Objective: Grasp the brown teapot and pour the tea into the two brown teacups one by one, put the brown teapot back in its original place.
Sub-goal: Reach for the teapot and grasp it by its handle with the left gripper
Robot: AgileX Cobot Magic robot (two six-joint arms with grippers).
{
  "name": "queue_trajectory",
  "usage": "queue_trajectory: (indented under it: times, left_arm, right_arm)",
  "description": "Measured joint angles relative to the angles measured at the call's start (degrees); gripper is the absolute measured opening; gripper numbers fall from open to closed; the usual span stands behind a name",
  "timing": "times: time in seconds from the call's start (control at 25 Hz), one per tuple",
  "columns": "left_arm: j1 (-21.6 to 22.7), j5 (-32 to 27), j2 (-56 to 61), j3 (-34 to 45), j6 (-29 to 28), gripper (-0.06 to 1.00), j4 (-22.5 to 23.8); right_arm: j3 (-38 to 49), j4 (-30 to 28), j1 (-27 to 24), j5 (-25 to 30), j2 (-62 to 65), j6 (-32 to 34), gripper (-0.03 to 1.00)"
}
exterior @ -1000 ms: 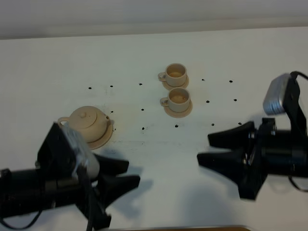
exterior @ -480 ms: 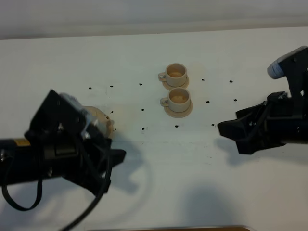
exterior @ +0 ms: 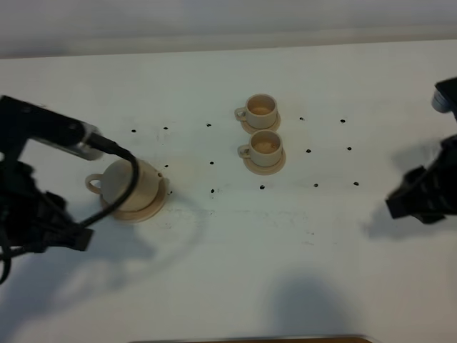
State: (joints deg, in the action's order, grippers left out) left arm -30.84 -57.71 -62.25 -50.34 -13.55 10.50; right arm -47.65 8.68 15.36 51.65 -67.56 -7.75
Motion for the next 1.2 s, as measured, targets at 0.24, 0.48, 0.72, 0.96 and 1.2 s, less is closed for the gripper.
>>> queue_trajectory:
  times: [0.24,0.48,0.72,0.96,1.2]
  left_arm:
    - [0.0,-7.05,0.0,-0.24,-2.25,0.45,2.43]
    - [0.0,-6.2,0.0,-0.24,-2.37,0.45,2.38]
    - [0.0,0.64,0.0,0.27,-2.37,0.45,-0.43]
    - [0.0,11.79,-0.62,0.27,-2.83,0.45,-0.52]
    - [0.0,21.12,-9.81,0.27,-6.7,0.45,1.98]
  right_arm:
    - [-0.25,-6.46,0.0,10.32,7.1,4.61,0.44]
    - [1.34,-7.44,0.0,17.14,23.67,5.41,0.43]
    - [8.03,-7.44,0.0,18.12,43.51,5.41,0.43]
    - [14.84,-7.15,0.0,18.48,57.51,4.35,0.43]
    - [16.2,-3.68,0.0,15.28,60.58,2.15,0.43]
